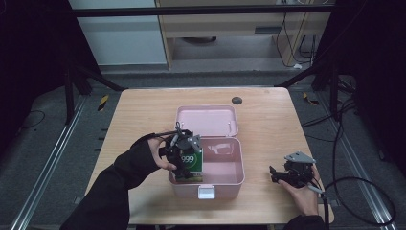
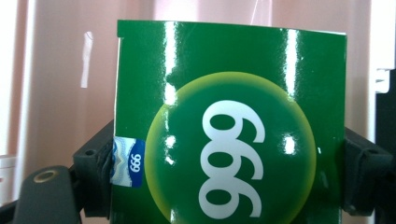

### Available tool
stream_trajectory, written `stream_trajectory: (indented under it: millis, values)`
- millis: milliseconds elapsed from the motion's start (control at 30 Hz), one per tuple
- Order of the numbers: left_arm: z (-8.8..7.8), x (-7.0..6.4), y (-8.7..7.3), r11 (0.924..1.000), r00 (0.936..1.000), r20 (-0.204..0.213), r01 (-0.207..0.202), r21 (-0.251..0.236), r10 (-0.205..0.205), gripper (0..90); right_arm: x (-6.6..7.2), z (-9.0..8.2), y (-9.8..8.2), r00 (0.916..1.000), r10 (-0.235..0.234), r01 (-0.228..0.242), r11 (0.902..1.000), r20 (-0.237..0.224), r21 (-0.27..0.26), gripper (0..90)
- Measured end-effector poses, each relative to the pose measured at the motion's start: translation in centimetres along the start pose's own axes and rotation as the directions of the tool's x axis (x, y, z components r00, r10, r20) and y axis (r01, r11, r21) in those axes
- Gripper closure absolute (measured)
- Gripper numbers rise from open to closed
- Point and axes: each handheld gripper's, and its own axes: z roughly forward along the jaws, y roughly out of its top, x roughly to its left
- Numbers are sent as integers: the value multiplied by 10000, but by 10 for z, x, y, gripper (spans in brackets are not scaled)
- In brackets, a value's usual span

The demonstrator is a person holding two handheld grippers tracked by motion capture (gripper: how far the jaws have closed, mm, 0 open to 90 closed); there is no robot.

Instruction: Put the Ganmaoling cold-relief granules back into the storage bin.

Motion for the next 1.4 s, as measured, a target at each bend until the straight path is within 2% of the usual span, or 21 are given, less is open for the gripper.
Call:
stream_trajectory:
  millis: [233, 533, 767, 833, 867, 900, 967, 1100, 1300, 1400]
  values:
    - [10, 1, -7, 9998, 9998, -9, 181, -74, -182, 140, 0, 1, 0, 10000, -57, 57, 10000, -10, 26, 57]
    - [16, -1, -9, 9997, 9999, -109, 96, 235, -93, 126, 0, 1, 0, 10000, -76, 76, 10000, -7, 27, 54]
    - [21, -1, -14, 9998, 9998, 85, 188, 99, -189, 105, 1, 1, 0, 10000, -87, 87, 9999, 16, 62, 52]
    - [14, -1, -14, 9995, 9997, 104, 233, -197, -231, 107, 1, 1, 0, 10000, -89, 89, 9999, 17, 62, 52]
    - [8, -3, -14, 9992, 9998, -22, 213, -335, -214, 111, 1, 1, 0, 10000, -71, 71, 10000, -5, 60, 51]
    - [8, -3, -14, 9992, 9998, -22, 213, -335, -214, 112, 1, 1, 0, 10000, -71, 71, 10000, -5, 60, 51]
    - [-3, -5, -15, 9985, 9994, -264, 231, -496, -244, 113, 1, 1, 0, 10000, -99, 99, 9999, -2, 66, 50]
    - [-15, -6, -18, 9965, 9987, -419, 247, -792, -281, 128, 1, 1, 0, 10000, -69, 69, 9999, 8, 88, 49]
    - [-42, -10, -32, 9885, 9941, -909, 465, -1438, -600, 158, 0, 0, 0, 10000, -87, 87, 9999, 39, 96, 49]
    - [-55, -13, -44, 9791, 9897, -1137, 634, -1930, -865, 198, 0, 0, 0, 10000, -63, 62, 10000, 46, 75, 49]
